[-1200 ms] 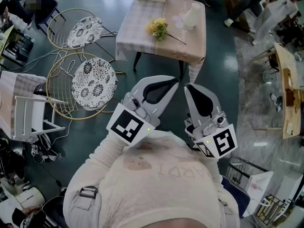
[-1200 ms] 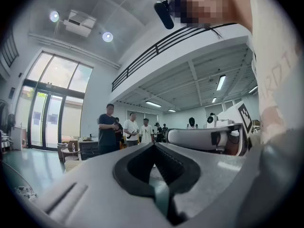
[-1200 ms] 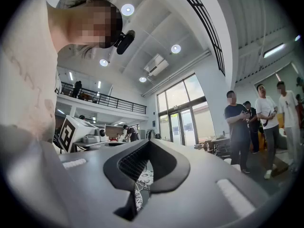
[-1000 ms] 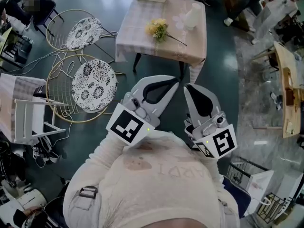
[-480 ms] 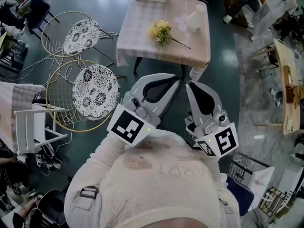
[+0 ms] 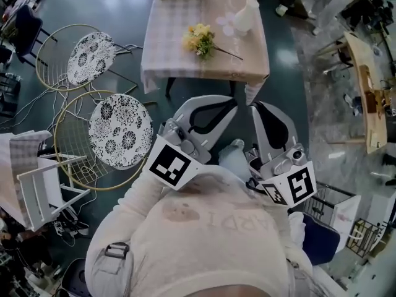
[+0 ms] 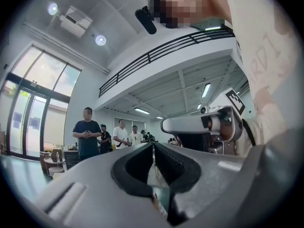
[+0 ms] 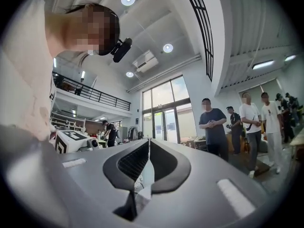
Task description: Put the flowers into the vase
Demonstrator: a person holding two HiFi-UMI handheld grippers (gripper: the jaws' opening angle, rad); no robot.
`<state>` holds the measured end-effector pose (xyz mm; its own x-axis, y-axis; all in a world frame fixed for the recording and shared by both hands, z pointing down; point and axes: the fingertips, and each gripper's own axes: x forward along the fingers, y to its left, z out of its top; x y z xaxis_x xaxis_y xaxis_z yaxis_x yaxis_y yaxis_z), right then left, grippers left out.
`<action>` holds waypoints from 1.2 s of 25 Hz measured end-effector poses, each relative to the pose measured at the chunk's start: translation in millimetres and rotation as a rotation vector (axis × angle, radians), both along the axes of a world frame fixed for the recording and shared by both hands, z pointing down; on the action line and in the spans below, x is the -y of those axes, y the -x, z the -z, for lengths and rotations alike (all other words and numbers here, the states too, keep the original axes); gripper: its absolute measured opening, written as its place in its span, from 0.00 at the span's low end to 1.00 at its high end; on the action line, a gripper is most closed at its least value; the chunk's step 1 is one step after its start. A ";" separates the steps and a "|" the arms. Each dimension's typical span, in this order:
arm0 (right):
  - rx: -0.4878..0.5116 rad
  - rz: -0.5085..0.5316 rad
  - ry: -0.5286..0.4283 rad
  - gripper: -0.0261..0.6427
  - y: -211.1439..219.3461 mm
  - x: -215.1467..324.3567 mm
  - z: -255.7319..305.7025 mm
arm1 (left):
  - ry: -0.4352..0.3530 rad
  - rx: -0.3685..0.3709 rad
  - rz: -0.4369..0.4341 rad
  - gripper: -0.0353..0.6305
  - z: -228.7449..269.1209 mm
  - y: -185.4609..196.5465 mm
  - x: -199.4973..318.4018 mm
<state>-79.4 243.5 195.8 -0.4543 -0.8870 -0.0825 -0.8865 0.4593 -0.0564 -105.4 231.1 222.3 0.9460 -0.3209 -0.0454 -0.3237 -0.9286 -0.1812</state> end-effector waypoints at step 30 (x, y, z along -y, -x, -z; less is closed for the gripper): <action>0.059 0.256 0.028 0.11 -226.5 145.2 -4.6 | 0.000 0.046 0.233 0.16 8.3 -230.0 120.4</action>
<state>147.1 98.3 200.4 -0.6594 -0.7461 -0.0925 -0.7364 0.6657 -0.1207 124.5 110.7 214.0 0.8477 -0.5305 -0.0038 -0.5204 -0.8301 -0.2005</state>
